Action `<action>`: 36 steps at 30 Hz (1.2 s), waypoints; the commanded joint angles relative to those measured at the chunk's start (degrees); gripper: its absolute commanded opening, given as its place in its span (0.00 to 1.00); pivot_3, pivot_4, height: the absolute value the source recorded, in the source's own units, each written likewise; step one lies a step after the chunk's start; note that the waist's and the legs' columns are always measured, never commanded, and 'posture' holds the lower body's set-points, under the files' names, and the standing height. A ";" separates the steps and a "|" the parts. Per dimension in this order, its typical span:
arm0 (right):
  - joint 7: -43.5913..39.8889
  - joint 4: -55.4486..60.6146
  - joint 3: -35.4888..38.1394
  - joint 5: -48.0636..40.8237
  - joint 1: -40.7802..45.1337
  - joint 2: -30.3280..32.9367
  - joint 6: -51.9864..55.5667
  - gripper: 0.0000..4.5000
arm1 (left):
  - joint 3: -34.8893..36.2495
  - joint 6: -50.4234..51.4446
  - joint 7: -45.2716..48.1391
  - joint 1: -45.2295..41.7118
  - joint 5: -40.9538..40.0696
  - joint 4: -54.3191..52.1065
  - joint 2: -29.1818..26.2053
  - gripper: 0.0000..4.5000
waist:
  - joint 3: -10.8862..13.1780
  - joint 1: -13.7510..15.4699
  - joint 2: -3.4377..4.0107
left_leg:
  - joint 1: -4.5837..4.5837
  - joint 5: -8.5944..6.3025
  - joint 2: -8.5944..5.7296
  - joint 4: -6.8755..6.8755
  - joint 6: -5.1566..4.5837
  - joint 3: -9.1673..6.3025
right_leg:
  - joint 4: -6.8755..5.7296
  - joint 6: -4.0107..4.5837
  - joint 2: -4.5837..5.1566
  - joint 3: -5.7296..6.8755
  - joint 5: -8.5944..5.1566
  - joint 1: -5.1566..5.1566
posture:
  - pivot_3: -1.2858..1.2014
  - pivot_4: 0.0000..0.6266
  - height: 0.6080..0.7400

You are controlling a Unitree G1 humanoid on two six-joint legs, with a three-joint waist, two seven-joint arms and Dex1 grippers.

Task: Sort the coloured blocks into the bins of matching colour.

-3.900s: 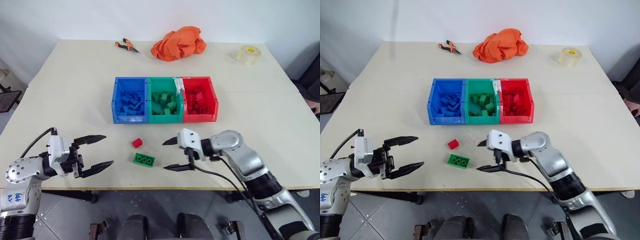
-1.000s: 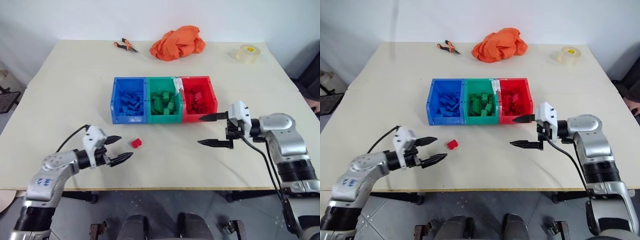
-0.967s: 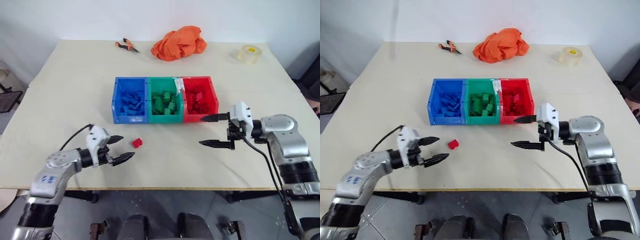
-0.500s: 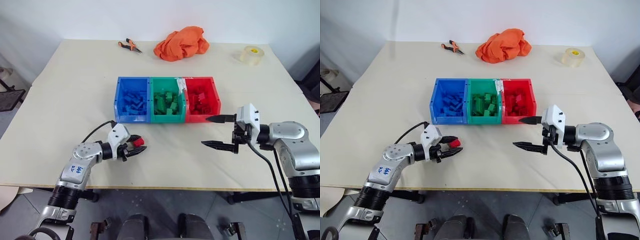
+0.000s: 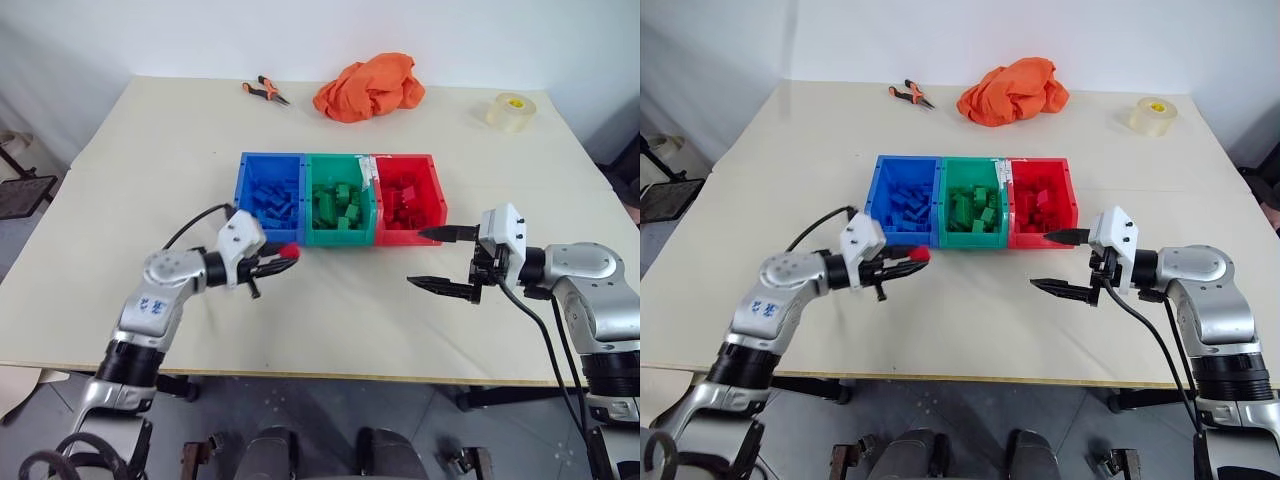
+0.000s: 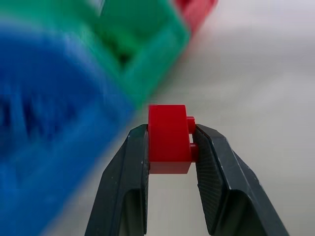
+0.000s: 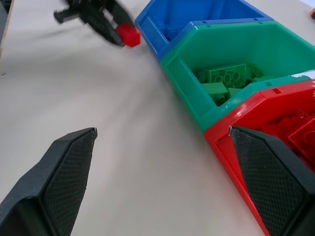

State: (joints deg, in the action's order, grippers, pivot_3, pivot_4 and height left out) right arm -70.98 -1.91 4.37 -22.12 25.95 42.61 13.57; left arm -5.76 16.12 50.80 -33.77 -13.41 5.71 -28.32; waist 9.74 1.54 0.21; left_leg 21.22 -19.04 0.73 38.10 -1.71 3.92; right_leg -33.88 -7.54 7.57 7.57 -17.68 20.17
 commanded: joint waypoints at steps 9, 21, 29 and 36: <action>2.75 4.73 4.11 -1.48 -4.12 1.58 -0.70 1.00 | -2.60 -11.37 3.62 -23.50 2.87 26.45 12.15 0.21 | 0.04 0.02 -0.09 | 0.01 0.01 -0.03 0.02 -0.02 0.11 | 0.03 -0.02 -0.06 0.01 0.01 0.01 | 0.52 0.24 1.00; 7.81 11.14 7.90 -2.97 -11.35 1.75 0.50 1.00 | 1.69 -28.53 -9.02 -44.51 8.72 63.80 26.59 0.37 | 0.14 0.10 -0.26 | 0.08 0.04 -0.18 0.00 -0.07 0.12 | 0.11 -0.11 -0.02 0.06 0.05 0.03 | 0.52 0.24 1.00; 9.55 13.11 9.07 -3.69 -13.23 2.06 1.41 1.00 | 2.77 -33.61 -8.09 -44.61 11.09 65.39 26.08 0.77 | 0.14 -0.05 -0.26 | 0.05 0.04 -0.14 -0.01 -0.06 0.19 | 0.10 -0.11 -0.05 0.07 0.05 0.07 | 0.52 0.24 1.00; 7.40 8.30 7.10 -2.90 -8.74 2.16 -0.37 1.00 | 5.13 -28.76 10.24 -39.04 6.02 54.20 17.40 0.77 | 0.13 -0.29 -0.24 | 0.05 0.05 -0.11 -0.02 -0.05 0.38 | 0.03 -0.10 -0.05 0.05 0.05 0.22 | 0.52 0.24 1.00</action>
State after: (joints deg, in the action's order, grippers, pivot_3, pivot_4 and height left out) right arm -62.87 6.50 11.00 -24.43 16.32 43.83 14.54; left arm -1.83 -14.04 56.66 -72.98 -5.01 64.53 -9.53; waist 9.87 1.25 -0.04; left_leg 21.27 -18.99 0.64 38.08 -1.76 4.30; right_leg -33.86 -7.64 7.51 7.63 -17.63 20.40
